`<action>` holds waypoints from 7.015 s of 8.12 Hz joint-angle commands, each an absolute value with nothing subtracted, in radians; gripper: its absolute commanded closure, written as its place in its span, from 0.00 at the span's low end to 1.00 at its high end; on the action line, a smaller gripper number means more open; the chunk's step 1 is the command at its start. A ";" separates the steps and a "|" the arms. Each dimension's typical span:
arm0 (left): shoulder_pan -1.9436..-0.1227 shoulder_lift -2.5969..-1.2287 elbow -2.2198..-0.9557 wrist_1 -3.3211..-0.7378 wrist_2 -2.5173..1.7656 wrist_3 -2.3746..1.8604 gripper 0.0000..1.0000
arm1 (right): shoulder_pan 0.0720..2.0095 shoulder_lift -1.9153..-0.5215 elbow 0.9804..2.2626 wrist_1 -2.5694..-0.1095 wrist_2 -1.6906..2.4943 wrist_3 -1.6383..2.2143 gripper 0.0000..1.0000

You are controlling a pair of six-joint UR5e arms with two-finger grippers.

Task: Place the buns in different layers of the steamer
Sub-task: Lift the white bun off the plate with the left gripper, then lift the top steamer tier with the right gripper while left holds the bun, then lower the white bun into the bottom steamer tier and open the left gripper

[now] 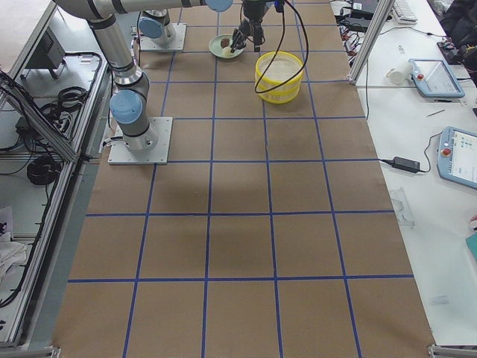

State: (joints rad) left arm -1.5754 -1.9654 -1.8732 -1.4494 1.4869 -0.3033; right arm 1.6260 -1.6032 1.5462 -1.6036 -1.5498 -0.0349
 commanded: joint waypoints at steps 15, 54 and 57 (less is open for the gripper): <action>-1.540 -1.804 -1.600 -1.528 1.620 -0.327 1.00 | 1.712 -1.120 1.535 -2.137 -1.551 0.121 0.00; -1.802 -2.054 -1.542 -0.885 1.223 -0.580 0.22 | 1.292 -1.339 1.552 -1.829 -1.651 -0.262 1.00; -1.786 -1.965 -1.540 -1.114 1.421 -0.543 0.13 | 1.301 -1.350 1.552 -1.827 -1.629 -0.244 1.00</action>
State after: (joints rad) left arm -1.7974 -2.0120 -1.5407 -0.9899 1.3082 -0.5583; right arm 1.2933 -1.3449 1.5522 -1.8274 -1.6471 -0.2579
